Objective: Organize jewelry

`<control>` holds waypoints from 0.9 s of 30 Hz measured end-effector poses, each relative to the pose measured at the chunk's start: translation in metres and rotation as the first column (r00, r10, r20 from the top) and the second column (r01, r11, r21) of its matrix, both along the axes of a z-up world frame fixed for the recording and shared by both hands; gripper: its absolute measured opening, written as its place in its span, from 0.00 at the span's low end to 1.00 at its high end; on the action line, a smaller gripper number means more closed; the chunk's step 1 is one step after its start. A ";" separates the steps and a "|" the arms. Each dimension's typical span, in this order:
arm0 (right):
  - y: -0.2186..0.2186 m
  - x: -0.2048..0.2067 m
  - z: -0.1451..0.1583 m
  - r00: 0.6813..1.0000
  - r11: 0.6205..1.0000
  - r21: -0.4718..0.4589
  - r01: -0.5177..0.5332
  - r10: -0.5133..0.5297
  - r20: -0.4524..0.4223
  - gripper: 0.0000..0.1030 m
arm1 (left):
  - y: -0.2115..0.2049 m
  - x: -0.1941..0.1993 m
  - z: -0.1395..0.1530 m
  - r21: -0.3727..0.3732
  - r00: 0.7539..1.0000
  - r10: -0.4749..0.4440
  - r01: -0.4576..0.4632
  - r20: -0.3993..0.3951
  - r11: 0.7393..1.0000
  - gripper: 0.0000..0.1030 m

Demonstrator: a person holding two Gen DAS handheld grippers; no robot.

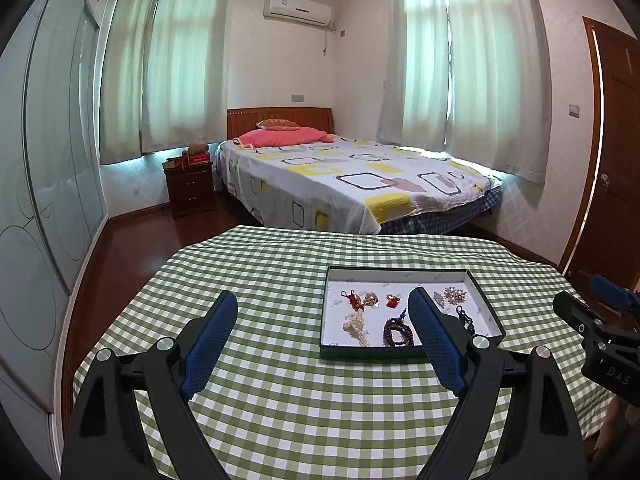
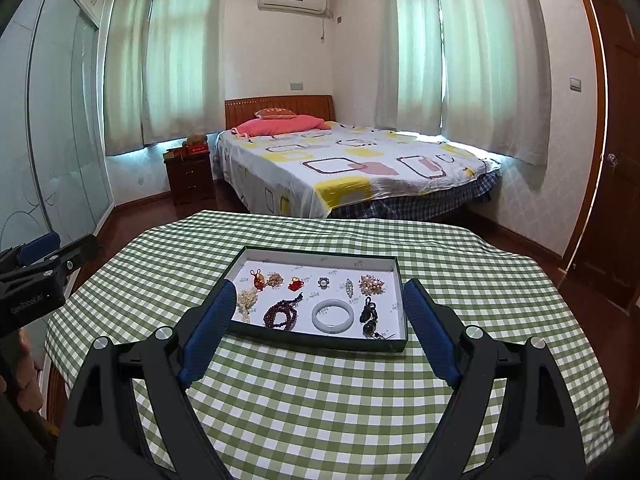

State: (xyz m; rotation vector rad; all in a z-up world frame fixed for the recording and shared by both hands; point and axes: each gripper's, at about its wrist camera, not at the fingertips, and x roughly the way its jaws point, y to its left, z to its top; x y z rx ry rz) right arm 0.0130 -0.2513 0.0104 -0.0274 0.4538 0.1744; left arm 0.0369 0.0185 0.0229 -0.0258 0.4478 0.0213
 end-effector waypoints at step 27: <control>0.002 -0.004 0.001 1.000 1.000 -0.002 -0.002 0.002 0.011 0.81 | 0.000 -0.006 0.000 -0.008 1.000 -0.002 0.002 0.005 1.000 0.82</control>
